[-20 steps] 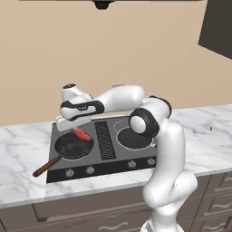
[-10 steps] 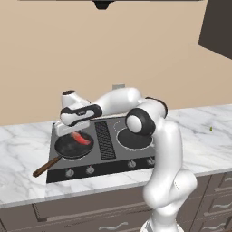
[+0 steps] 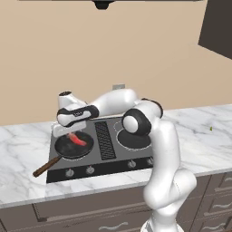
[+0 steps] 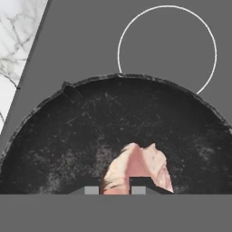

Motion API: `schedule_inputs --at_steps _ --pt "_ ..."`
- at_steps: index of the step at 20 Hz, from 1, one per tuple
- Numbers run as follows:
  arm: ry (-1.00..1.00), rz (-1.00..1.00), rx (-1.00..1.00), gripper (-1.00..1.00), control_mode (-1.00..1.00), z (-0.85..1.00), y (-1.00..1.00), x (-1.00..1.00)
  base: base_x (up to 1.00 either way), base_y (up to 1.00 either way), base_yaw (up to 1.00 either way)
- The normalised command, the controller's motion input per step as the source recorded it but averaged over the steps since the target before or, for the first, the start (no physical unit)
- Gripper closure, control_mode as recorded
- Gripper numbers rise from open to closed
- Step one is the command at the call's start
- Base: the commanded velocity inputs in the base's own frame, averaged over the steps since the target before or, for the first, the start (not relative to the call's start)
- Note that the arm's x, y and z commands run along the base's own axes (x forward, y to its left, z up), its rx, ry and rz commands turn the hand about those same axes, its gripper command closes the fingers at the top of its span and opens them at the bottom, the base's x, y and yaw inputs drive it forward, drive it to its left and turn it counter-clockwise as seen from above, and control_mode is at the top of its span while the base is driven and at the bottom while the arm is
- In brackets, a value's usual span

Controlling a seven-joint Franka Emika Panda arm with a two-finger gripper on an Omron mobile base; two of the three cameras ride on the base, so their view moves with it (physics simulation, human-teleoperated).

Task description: Place both pans onto different burners. Then place the lemon wedge and the steak on different pans.

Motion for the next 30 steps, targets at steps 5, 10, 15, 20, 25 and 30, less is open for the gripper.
schedule_inputs --at_steps 5,10,15,20,25,30 --pt "0.02 0.00 0.00 1.00 -1.00 0.00 0.01 0.02 0.00 0.00 0.00" --pt "0.00 0.00 0.00 -1.00 -1.00 0.00 0.00 0.00 0.00 0.00 0.00" --pt "0.00 0.00 0.00 -1.00 -1.00 0.00 0.00 0.00 0.00 0.00 0.00" --pt "0.00 0.00 0.00 -1.00 -1.00 0.01 0.00 0.00 0.00 0.00 0.00" --pt "0.00 0.00 0.00 -1.00 -1.00 0.30 -0.06 0.00 0.00 0.00 0.00" --pt "0.00 0.00 0.01 -1.00 -1.00 0.50 -0.07 0.00 0.00 0.00 0.00"
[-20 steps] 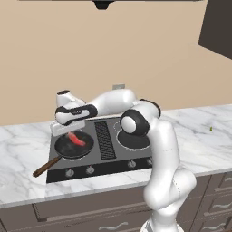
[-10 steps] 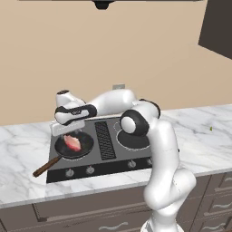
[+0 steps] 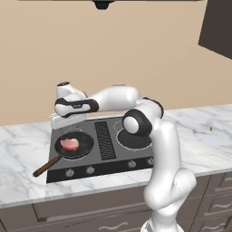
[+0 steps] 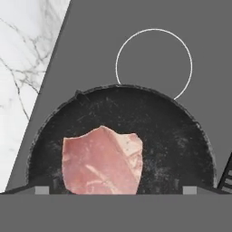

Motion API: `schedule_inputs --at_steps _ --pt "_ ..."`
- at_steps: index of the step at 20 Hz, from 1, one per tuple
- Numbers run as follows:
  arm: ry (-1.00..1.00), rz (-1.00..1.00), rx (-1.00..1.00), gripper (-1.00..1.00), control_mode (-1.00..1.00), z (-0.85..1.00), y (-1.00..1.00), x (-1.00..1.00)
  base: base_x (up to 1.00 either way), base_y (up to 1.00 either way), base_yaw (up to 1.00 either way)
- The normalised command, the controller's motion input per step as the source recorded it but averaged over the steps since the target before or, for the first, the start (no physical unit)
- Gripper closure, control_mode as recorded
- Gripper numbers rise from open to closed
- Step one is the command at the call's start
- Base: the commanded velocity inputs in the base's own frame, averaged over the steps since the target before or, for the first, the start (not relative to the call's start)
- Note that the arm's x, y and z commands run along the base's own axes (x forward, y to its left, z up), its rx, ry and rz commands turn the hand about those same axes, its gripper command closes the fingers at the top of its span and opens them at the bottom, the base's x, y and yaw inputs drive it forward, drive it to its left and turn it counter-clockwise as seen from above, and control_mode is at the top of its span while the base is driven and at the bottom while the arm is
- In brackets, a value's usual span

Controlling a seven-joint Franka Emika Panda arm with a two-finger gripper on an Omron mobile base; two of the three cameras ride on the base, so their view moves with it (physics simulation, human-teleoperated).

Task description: Place both pans onto different burners. Then place the lemon wedge and the steak on different pans.

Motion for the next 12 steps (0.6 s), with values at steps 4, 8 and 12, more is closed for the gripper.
schedule_inputs --at_steps 4,8,12 --pt "0.00 -0.03 0.03 -1.00 -1.00 0.40 -0.29 -0.01 0.00 0.00 0.00" --pt "0.00 -0.03 0.05 -1.00 -1.00 0.06 -0.56 0.00 0.00 0.00 0.00" --pt "0.00 -0.05 0.00 -1.00 -1.00 0.00 -0.63 0.00 0.00 0.00 0.00"
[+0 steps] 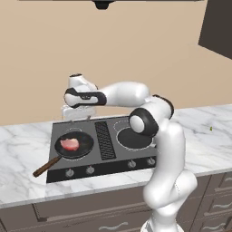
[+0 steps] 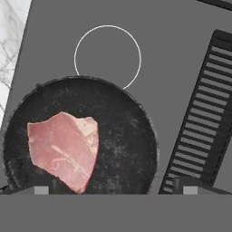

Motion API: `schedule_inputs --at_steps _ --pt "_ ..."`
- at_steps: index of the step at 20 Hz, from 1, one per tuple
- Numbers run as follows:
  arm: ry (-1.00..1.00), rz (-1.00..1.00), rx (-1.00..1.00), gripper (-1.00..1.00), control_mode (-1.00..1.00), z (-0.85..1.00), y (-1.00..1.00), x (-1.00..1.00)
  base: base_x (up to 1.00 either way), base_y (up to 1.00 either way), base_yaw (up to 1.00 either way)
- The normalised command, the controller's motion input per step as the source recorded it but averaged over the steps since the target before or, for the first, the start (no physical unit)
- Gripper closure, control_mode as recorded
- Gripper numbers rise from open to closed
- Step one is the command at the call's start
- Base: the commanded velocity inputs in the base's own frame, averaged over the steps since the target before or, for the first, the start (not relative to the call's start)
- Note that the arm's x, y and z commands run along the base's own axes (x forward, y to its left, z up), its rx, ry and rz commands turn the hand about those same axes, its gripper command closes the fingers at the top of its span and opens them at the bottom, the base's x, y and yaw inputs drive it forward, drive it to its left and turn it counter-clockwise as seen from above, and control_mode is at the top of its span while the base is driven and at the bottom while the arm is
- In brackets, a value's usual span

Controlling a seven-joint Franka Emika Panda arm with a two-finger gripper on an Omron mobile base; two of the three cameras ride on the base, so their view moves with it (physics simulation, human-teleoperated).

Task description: Place both pans onto different burners. Then place the lemon wedge and the steak on different pans.

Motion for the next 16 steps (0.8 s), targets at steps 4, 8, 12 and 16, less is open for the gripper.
schedule_inputs --at_steps 4,8,12,16 --pt "0.00 -0.09 0.00 -1.00 -1.00 0.00 -0.67 0.00 0.00 0.00 0.00" --pt "0.00 -0.14 0.00 -1.00 -1.00 0.00 -0.67 0.00 0.00 0.00 0.00" --pt "0.00 -0.16 0.00 -1.00 -1.00 0.00 -0.65 0.00 0.00 0.00 0.00" --pt "0.00 -0.14 0.00 -1.00 -1.00 0.00 -0.70 0.00 0.00 0.00 0.00"
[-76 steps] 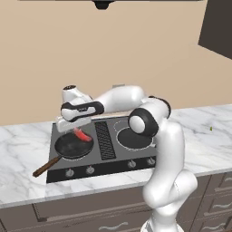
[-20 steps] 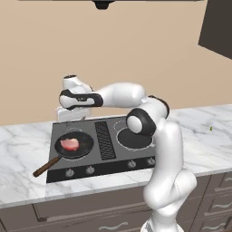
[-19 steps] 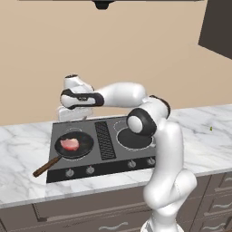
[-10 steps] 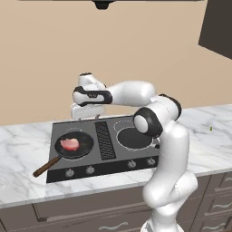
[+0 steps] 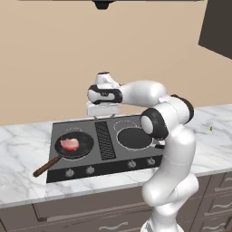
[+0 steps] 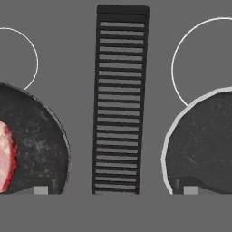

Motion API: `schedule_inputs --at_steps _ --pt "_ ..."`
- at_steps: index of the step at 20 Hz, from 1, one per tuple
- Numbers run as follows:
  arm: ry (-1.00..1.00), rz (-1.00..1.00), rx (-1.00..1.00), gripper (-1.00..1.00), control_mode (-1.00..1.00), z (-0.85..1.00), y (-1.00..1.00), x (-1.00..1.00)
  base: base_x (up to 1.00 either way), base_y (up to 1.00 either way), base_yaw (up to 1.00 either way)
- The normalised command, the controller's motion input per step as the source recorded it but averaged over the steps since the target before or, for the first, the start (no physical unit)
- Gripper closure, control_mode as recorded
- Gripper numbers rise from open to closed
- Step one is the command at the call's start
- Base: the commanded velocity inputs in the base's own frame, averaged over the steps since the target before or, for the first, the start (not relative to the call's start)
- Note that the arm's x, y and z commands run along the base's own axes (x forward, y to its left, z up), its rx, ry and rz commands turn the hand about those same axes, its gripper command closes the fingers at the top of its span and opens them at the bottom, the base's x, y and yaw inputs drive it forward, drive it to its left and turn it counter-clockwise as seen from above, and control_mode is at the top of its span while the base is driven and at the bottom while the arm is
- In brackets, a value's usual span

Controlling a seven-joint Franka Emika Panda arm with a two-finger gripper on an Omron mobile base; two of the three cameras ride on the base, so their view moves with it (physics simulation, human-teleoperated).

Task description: Place both pans onto different burners. Then place the lemon wedge and the steak on different pans.

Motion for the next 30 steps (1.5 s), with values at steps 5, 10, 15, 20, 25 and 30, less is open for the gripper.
schedule_inputs --at_steps 5,10,15,20,25,30 --pt "0.00 -0.14 0.00 -1.00 -1.00 0.00 -0.72 0.00 0.00 0.00 0.00" --pt "0.00 -0.13 0.00 -1.00 -1.00 0.00 -0.76 0.00 0.00 0.00 0.00" --pt "0.00 -0.06 0.00 -1.00 -1.00 0.00 -0.86 0.00 0.00 0.00 0.00" --pt "0.00 0.00 0.00 -1.00 -1.00 0.00 -0.93 0.00 0.00 0.00 0.00" --pt "-0.02 0.04 0.00 -1.00 -1.00 0.00 -0.91 0.00 0.00 0.00 0.00" --pt "-0.05 0.06 0.00 -1.00 -1.00 -0.01 -0.96 0.00 0.00 0.00 0.00"
